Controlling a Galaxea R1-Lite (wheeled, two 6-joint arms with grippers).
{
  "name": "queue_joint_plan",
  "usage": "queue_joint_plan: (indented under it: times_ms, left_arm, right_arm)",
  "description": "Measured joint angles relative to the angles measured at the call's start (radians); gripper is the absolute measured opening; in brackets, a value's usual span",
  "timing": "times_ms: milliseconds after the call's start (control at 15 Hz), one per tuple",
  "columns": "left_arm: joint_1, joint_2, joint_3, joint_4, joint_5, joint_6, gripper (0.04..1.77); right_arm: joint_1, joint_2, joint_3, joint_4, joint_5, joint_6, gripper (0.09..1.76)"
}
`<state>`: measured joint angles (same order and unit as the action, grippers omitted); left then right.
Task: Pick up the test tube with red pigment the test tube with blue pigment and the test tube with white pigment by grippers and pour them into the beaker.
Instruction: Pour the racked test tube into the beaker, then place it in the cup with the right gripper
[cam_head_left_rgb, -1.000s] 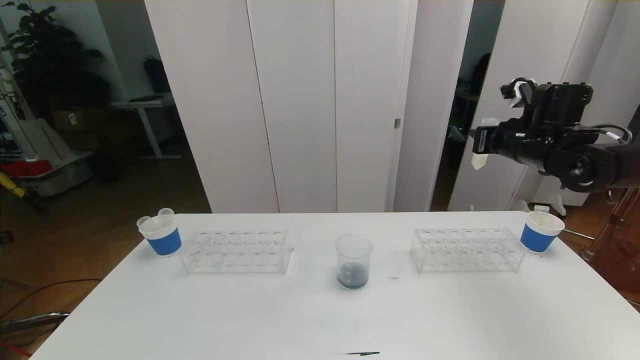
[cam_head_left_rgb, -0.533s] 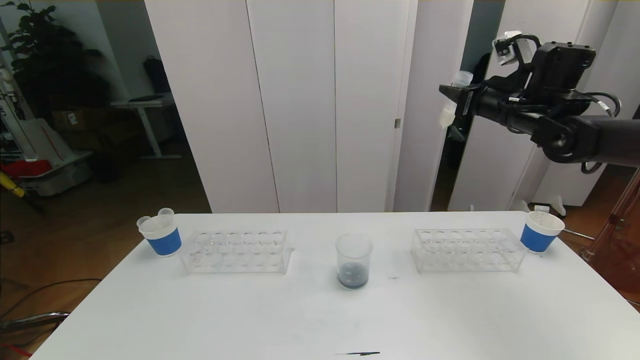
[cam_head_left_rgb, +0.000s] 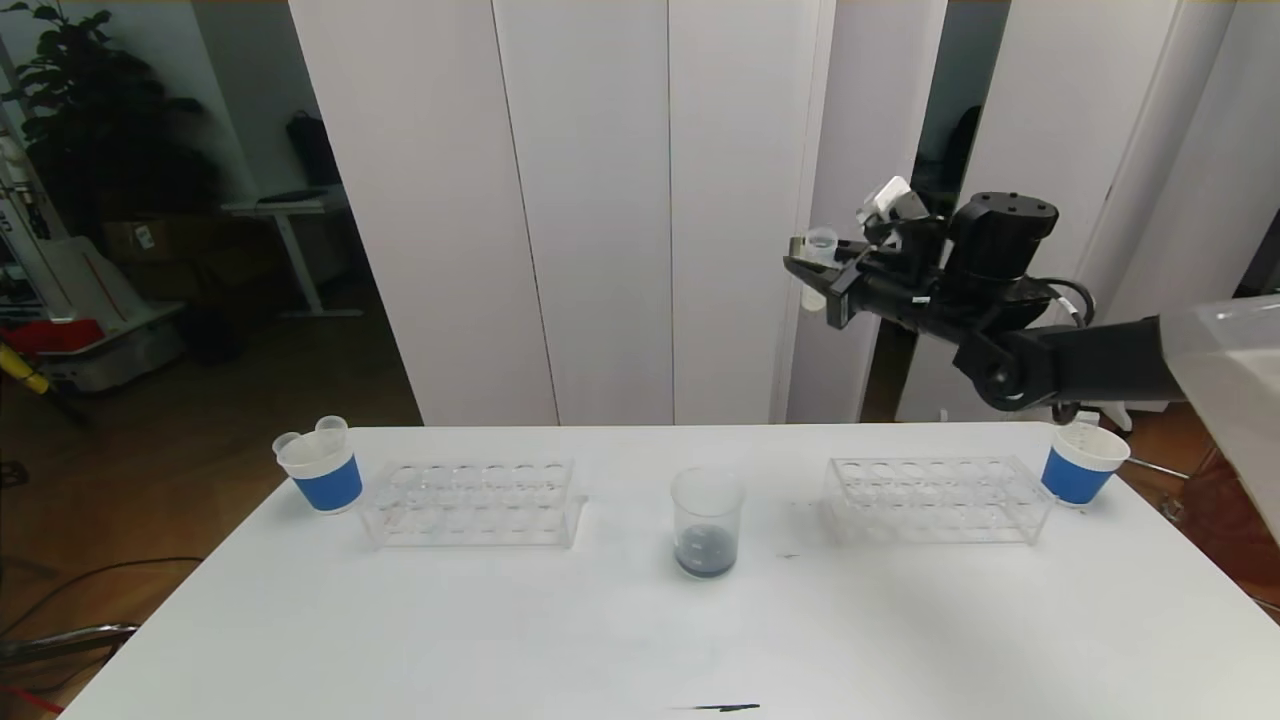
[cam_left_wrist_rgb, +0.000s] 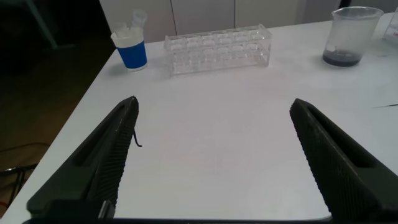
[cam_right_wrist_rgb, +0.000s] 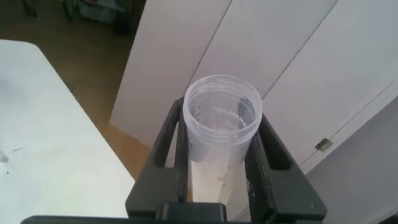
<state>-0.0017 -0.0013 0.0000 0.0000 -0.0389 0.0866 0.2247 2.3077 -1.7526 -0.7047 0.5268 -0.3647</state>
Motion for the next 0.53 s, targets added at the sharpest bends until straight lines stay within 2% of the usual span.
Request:
queue_joint_plan:
  times_ms: [200, 400, 533]
  left_arm:
    - [0.0, 0.0, 0.0, 0.0, 0.0, 0.0, 1.74]
    - [0.0, 0.0, 0.0, 0.0, 0.0, 0.0, 1.74]
    - [0.0, 0.0, 0.0, 0.0, 0.0, 0.0, 1.74]
  right_arm:
    - [0.035, 0.03, 0.018, -0.027, 0.106, -0.105, 0.59]
    - [0.064, 0.052, 0.029, -0.112, 0.207, -0.156, 0.59]
    - [0.083, 0.06, 0.047, -0.156, 0.275, -0.235, 0.59]
